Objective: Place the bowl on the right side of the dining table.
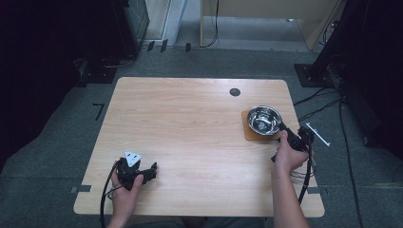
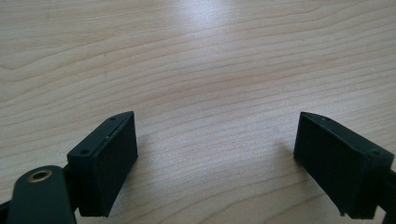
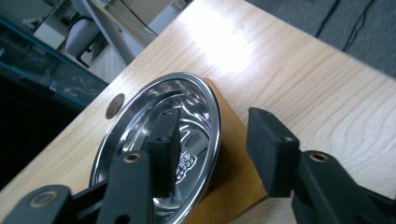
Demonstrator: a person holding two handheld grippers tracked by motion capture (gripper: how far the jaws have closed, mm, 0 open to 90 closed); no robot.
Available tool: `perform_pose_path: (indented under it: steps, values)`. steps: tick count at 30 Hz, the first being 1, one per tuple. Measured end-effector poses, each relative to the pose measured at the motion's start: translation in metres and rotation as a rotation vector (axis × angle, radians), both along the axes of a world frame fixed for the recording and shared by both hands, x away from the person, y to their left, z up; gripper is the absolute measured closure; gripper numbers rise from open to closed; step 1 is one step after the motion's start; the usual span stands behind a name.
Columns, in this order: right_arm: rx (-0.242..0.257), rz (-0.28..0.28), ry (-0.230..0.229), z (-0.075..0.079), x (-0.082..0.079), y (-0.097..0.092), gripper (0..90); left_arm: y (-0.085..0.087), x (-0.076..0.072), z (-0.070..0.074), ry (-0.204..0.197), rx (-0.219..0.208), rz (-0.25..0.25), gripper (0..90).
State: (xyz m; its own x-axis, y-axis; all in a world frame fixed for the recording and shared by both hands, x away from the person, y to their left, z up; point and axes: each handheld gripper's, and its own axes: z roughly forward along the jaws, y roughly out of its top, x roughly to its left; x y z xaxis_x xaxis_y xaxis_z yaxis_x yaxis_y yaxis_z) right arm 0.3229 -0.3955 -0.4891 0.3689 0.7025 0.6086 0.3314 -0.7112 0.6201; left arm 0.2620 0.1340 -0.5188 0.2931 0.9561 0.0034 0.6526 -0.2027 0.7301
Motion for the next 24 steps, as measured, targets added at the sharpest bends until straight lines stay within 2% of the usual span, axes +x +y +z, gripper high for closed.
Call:
perform_pose_path:
  steps: [4, 11, 13, 16, 17, 19, 23, 24]
  values:
    - [-0.095, 0.042, -0.03, 0.004, -0.006, 0.001, 52.1, 0.0, 0.0, 0.0, 0.0, 0.0, 0.0, 13.1]
    - [-0.176, 0.096, -0.066, 0.009, -0.016, 0.001, 46.9, 0.0, 0.0, 0.0, 0.0, 0.001, 0.0, 13.1]
    - [-0.189, 0.113, -0.079, 0.011, -0.019, 0.002, 43.7, 0.0, 0.0, 0.0, 0.0, 0.001, 0.0, 13.1]
    - [-0.269, 0.14, -0.094, 0.012, -0.023, 0.003, 34.3, 0.0, 0.0, 0.0, 0.001, 0.001, 0.0, 13.1]
    - [-0.281, 0.147, -0.098, 0.012, -0.024, 0.004, 33.1, 0.0, 0.0, 0.0, 0.0, 0.001, 0.0, 13.1]
    - [-0.285, 0.174, -0.097, 0.011, -0.026, 0.003, 30.7, 0.0, 0.0, 0.0, 0.001, 0.001, 0.0, 13.1]
    - [-0.247, 0.22, -0.094, 0.01, -0.031, 0.001, 28.5, 0.0, 0.0, 0.0, 0.001, 0.001, 0.0, 13.1]
    - [-0.253, 0.248, -0.091, 0.01, -0.034, 0.001, 26.0, 0.0, 0.0, 0.0, 0.0, 0.0, 0.0, 13.1]
